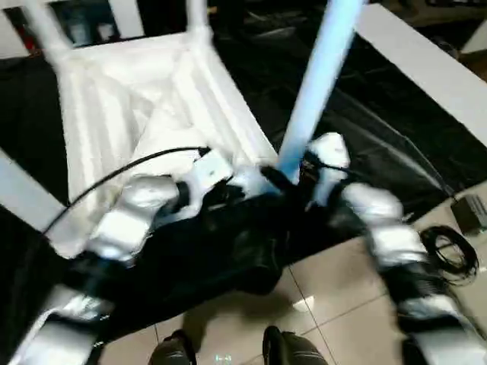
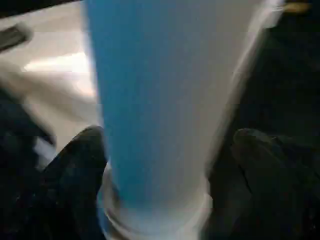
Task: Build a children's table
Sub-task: Rotate leg to tighten
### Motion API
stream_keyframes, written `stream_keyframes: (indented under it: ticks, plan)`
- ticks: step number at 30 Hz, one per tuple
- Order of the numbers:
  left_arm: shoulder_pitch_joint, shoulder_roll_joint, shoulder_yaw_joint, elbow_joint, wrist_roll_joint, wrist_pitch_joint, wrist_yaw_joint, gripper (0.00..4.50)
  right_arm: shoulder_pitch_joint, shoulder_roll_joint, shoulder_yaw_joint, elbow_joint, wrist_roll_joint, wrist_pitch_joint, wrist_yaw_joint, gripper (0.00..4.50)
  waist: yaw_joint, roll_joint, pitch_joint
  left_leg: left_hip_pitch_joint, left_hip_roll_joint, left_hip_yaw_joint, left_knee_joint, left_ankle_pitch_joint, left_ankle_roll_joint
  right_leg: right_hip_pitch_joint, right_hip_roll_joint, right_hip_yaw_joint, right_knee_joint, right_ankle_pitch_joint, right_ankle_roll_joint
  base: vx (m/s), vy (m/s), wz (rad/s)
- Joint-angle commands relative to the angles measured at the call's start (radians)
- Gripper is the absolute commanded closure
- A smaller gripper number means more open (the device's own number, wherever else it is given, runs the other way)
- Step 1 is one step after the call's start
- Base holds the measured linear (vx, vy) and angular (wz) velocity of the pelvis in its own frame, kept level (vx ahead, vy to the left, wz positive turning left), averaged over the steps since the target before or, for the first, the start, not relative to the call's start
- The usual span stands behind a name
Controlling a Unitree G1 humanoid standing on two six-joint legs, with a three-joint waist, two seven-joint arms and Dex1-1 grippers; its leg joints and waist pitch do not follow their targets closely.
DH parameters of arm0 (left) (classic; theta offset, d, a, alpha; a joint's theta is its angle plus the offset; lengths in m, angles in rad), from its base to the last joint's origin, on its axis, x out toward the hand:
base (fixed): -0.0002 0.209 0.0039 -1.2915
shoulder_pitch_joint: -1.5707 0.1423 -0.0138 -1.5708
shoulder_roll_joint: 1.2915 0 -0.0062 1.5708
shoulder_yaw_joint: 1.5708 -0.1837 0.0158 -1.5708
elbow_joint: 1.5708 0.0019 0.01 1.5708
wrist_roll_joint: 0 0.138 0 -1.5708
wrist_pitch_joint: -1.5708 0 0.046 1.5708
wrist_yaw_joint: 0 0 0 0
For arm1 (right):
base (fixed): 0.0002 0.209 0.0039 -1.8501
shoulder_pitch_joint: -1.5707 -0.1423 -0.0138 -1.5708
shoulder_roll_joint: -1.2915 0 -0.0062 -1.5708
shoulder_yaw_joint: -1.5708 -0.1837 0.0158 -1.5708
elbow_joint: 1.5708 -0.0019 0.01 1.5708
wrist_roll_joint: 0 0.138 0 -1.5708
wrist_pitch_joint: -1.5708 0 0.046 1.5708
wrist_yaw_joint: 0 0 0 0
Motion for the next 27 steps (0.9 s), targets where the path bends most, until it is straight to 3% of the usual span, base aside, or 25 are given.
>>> stream_keyframes:
  ticks: [1, 5, 8, 13, 14, 22, 26, 27]
  plan:
    - [0.041, 0.013, -0.035, -0.033, -0.040, -0.007, -0.096, 4.50, 0.026, -0.042, 0.037, -0.054, 0.020, 0.027, 0.120, 0.29, 0.002, -0.001, -0.076, 0.020, 0.020, -0.002, -0.045, -0.121, 0.116, 0.061, -0.036, 0.029, -0.047, -0.062, -0.265, 0.000, 0.000, 0.00]
    - [0.062, 0.052, -0.033, -0.080, -0.072, 0.005, -0.147, 4.50, 0.043, -0.108, 0.073, -0.092, 0.041, 0.057, 0.232, 0.29, 0.005, -0.001, -0.073, 0.025, 0.023, 0.000, -0.046, -0.142, 0.106, 0.057, -0.039, 0.031, -0.051, -0.105, -0.268, 0.000, 0.000, 0.00]
    - [0.070, 0.069, -0.031, -0.096, -0.083, 0.009, -0.166, 4.50, 0.042, -0.125, 0.091, -0.093, 0.038, 0.054, 0.268, 0.29, 0.005, -0.007, -0.073, 0.023, 0.023, -0.001, -0.046, -0.153, 0.094, 0.056, -0.042, 0.031, -0.052, -0.147, -0.259, 0.000, 0.000, 0.00]
    - [0.073, 0.074, -0.029, -0.102, -0.089, 0.006, -0.176, 4.50, 0.023, -0.119, 0.091, -0.069, 0.020, 0.051, 0.275, 0.29, 0.005, -0.009, -0.076, 0.023, 0.021, -0.001, -0.043, -0.124, 0.097, 0.057, -0.042, 0.032, -0.047, -0.121, -0.257, 0.000, 0.000, 0.00]
    - [0.074, 0.074, -0.029, -0.104, -0.090, 0.007, -0.176, 4.50, 0.019, -0.119, 0.095, -0.062, 0.013, 0.047, 0.280, 0.29, 0.004, -0.013, -0.076, 0.022, 0.021, -0.001, -0.042, -0.111, 0.103, 0.058, -0.040, 0.031, -0.045, -0.102, -0.260, 0.000, 0.000, 0.00]
    - [0.081, 0.074, -0.027, -0.110, -0.091, 0.013, -0.169, 4.50, 0.004, -0.123, 0.119, -0.027, -0.015, 0.029, 0.290, 0.97, 0.004, -0.016, -0.076, 0.021, 0.020, 0.000, -0.038, -0.088, 0.118, 0.060, -0.040, 0.031, -0.040, -0.081, -0.266, 0.000, 0.000, 0.00]
    - [0.086, 0.078, -0.026, -0.110, -0.091, 0.014, -0.166, 4.50, 0.006, -0.123, 0.120, -0.013, -0.024, 0.018, 0.295, 1.15, 0.004, -0.016, -0.074, 0.022, 0.020, -0.001, -0.038, -0.106, 0.113, 0.058, -0.042, 0.031, -0.043, -0.112, -0.262, 0.000, 0.000, 0.00]
    - [0.087, 0.079, -0.025, -0.112, -0.092, 0.016, -0.165, 4.50, 0.007, -0.122, 0.119, -0.011, -0.024, 0.018, 0.297, 1.39, 0.004, -0.015, -0.073, 0.022, 0.020, -0.001, -0.039, -0.113, 0.110, 0.057, -0.041, 0.031, -0.044, -0.124, -0.259, 0.000, 0.000, 0.00]
